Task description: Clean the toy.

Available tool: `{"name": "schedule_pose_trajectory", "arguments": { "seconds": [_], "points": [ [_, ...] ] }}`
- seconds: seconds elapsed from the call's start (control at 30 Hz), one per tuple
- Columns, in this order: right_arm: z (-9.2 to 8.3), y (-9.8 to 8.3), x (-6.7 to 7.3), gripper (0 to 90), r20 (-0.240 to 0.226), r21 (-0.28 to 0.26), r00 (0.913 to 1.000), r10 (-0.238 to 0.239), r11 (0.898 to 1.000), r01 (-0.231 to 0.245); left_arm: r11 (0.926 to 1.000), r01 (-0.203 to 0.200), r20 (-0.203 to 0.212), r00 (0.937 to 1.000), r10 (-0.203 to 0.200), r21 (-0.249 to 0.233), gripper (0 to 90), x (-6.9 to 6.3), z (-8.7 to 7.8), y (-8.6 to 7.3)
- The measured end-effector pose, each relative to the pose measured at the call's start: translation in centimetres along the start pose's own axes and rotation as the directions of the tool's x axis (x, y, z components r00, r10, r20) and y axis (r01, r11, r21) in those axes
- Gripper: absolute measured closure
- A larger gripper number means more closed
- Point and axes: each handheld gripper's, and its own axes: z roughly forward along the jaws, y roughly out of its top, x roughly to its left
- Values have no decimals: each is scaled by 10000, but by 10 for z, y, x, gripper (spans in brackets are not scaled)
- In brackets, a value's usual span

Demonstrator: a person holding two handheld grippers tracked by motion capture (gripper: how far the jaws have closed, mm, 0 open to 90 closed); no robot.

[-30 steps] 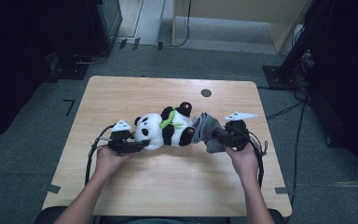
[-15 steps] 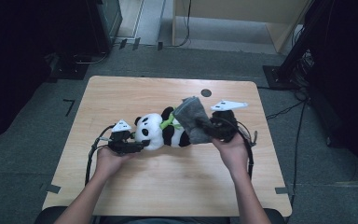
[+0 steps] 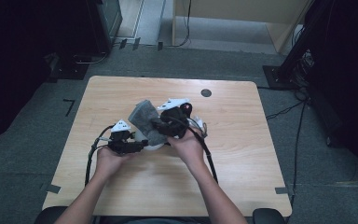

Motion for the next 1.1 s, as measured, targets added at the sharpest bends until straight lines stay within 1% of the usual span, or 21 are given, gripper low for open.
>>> {"name": "schedule_pose_trajectory", "arguments": {
  "seconds": [0.07,0.13,0.17,0.23,0.27,0.3,0.33,0.4,0.5,0.67,0.73,0.83,0.93,1.1],
  "points": [
    [11,2,7,792,70,128,9998,-161,9998,160,10000,55,13,10000,-55,-32,389,0,0,0],
    [24,2,13,792,1,254,9998,-175,9995,175,10000,70,22,10000,-70,-36,389,-1,0,0],
    [29,1,15,789,47,347,9999,-143,9993,141,10000,57,8,10000,-57,-28,389,-1,0,0],
    [41,-3,17,782,232,452,9994,-246,9987,235,10000,11,15,10000,-11,21,389,0,0,0],
    [47,-7,18,782,455,642,9981,-414,9972,384,10000,14,-4,10000,-14,29,389,0,0,0],
    [50,-10,18,784,526,665,9972,-532,9966,497,10000,14,9,10000,-14,27,389,0,0,0],
    [50,-13,18,787,491,483,9975,-508,9977,484,10000,10,28,10000,-11,21,389,0,0,0],
    [49,-16,15,789,429,371,9984,-357,9987,341,10000,3,7,10000,-3,33,389,0,0,0],
    [46,-20,13,789,371,355,9989,-280,9990,267,10000,50,61,10000,-51,66,389,0,0,0],
    [39,-31,10,790,330,343,9992,-239,9992,227,9999,43,70,10000,-43,92,390,1,0,0],
    [38,-37,9,791,224,347,9995,-205,9992,197,9999,52,75,10000,-53,96,389,1,0,0],
    [34,-43,7,791,208,515,9997,-153,9986,142,9999,84,79,9999,-84,93,389,1,0,0],
    [31,-48,6,790,264,660,9991,-323,9973,305,9999,89,105,9999,-90,95,390,1,0,0],
    [27,-61,1,788,227,862,9992,-327,9958,306,9999,30,97,9999,-31,103,390,1,0,0]
  ]
}}
